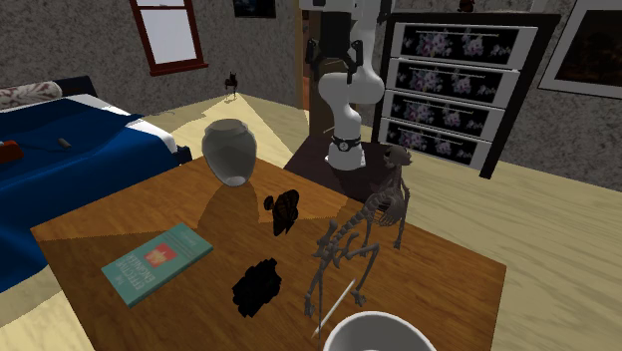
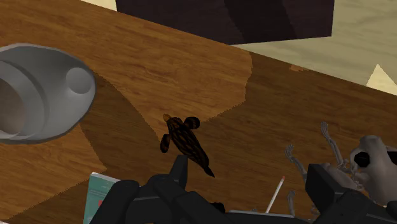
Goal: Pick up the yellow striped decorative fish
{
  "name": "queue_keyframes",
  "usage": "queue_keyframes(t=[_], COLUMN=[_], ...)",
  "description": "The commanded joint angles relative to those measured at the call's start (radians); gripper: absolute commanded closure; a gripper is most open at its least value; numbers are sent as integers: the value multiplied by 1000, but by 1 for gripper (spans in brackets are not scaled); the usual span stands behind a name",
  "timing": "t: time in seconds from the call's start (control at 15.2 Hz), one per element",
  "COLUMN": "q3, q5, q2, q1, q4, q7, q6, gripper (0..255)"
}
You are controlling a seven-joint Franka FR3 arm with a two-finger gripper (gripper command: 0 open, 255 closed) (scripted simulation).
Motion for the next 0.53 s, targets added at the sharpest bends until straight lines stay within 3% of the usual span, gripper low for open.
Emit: queue_keyframes(t=[0.0, 0.46], q3=[0, -130], q5=[0, -2], q2=[0, 119], q1=[0, -22], q4=[0, -101], q7=[0, -127], q6=[0, 211], gripper=[0, 0])
